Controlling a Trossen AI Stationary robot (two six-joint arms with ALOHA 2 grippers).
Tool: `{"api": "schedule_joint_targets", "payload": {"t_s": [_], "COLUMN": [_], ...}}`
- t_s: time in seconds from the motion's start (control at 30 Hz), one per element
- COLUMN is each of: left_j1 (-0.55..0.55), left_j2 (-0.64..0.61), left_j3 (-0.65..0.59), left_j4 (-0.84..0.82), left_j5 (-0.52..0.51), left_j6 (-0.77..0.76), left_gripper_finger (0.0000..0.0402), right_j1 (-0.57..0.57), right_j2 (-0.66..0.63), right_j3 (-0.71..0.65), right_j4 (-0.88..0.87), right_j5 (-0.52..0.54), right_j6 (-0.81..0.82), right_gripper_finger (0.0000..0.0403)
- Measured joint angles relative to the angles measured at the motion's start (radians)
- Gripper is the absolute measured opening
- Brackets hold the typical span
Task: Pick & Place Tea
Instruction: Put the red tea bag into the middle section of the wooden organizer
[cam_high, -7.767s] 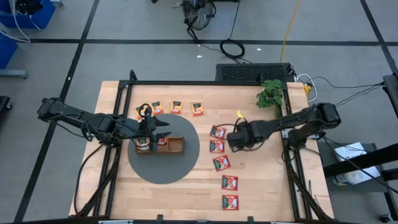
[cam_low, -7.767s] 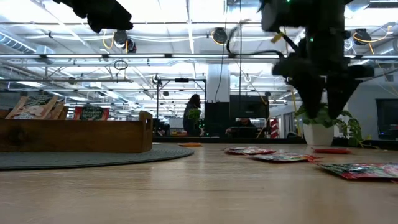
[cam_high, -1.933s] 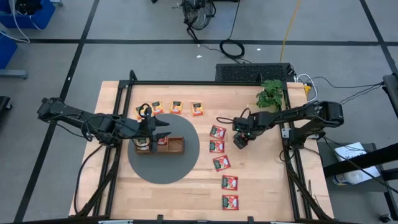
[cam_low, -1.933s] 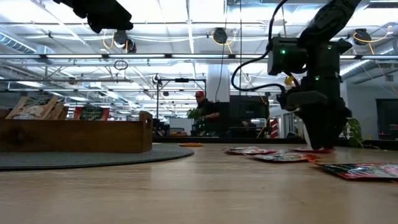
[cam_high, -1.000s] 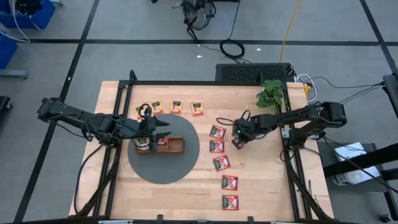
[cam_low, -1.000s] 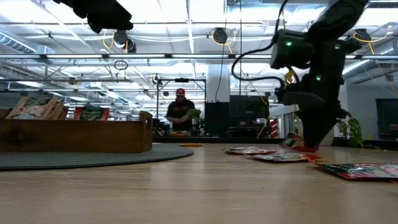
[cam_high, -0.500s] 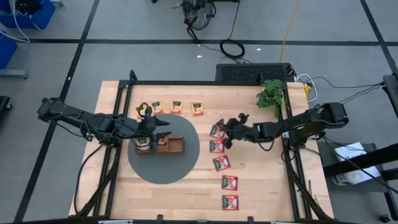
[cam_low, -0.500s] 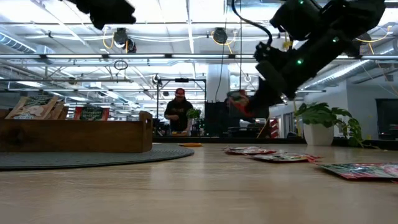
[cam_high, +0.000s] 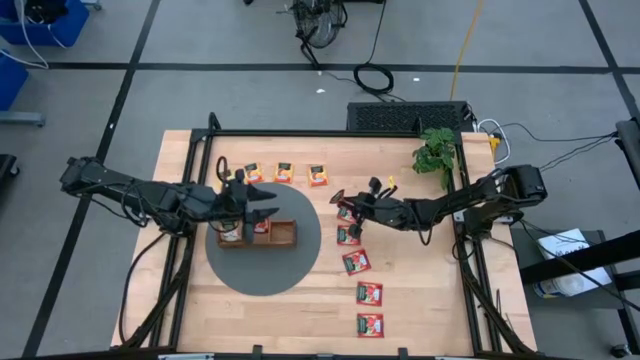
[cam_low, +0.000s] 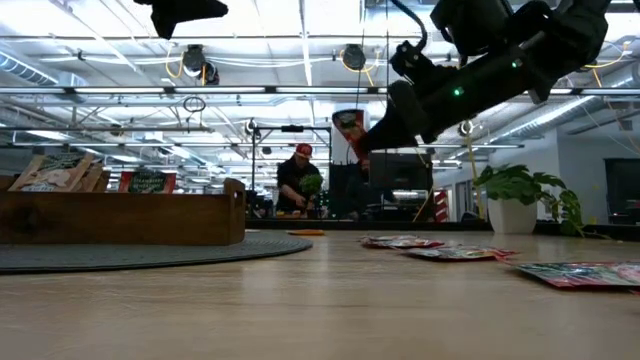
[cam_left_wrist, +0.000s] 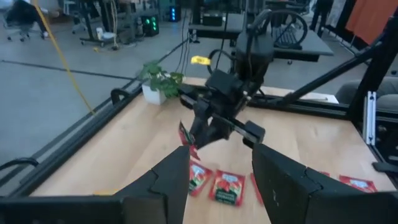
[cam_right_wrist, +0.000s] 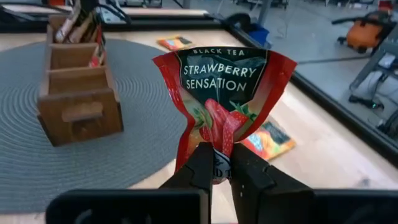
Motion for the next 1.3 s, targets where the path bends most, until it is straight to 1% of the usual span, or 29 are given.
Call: {"api": "schedule_joint_targets", "payload": {"t_s": [0.1,0.17,0.23,0.3,0.37,0.43,0.5,0.63,0.7,0.77,0.83,1.0,1.17,1.3], "left_j1": [0.007,0.037,0.083,0.14,0.194,0.241,0.275,0.305,0.314,0.322,0.325,0.325,0.329,0.338], "left_j2": [0.007,0.039,0.096,0.169,0.248,0.321,0.395,0.542,0.595,0.63,0.656,0.747,0.786,0.788], "left_j3": [0.0,0.0,0.0,0.004,0.036,0.077,0.132,0.255,0.322,0.387,0.433,0.49,0.504,0.504], "left_j4": [0.032,0.057,0.081,0.101,0.106,0.105,0.11,0.09,0.032,-0.032,-0.09,-0.122,-0.141,-0.146], "left_j5": [-0.027,-0.058,-0.047,0.003,0.065,0.116,0.188,0.343,0.396,0.428,0.431,0.437,0.429,0.409], "left_j6": [0.016,-0.03,-0.068,-0.115,-0.163,-0.211,-0.239,-0.25,-0.245,-0.252,-0.252,-0.285,-0.297,-0.299], "left_gripper_finger": [0.0177,0.0177,0.0177,0.0181,0.0191,0.0207,0.0227,0.0265,0.028,0.029,0.0293,0.0283,0.0267,0.0256], "right_j1": [0.0,0.0,0.0,0.0,0.001,0.001,0.002,0.003,0.003,0.003,0.003,0.003,0.003,0.003], "right_j2": [0.0,0.0,0.0,0.0,0.0,0.0,0.0,0.0,0.0,0.0,0.0,0.0,0.0,-0.001], "right_j3": [0.0,0.0,0.0,0.0,0.0,0.0,0.0,0.001,0.001,0.001,0.001,0.001,0.001,0.001], "right_j4": [0.023,0.032,0.031,0.031,0.035,0.034,0.033,0.026,0.025,0.024,0.022,0.024,0.025,0.026], "right_j5": [0.0,0.0,0.0,0.0,-0.001,-0.001,-0.001,-0.001,-0.001,-0.001,-0.001,0.0,-0.001,0.0], "right_j6": [-0.029,-0.047,-0.06,-0.071,-0.075,-0.075,-0.075,-0.075,-0.077,-0.08,-0.084,-0.095,-0.098,-0.098], "right_gripper_finger": [0.002,0.002,0.002,0.002,0.002,0.0019,0.0019,0.0019,0.0019,0.0019,0.0019,0.0019,0.0019,0.0019]}}
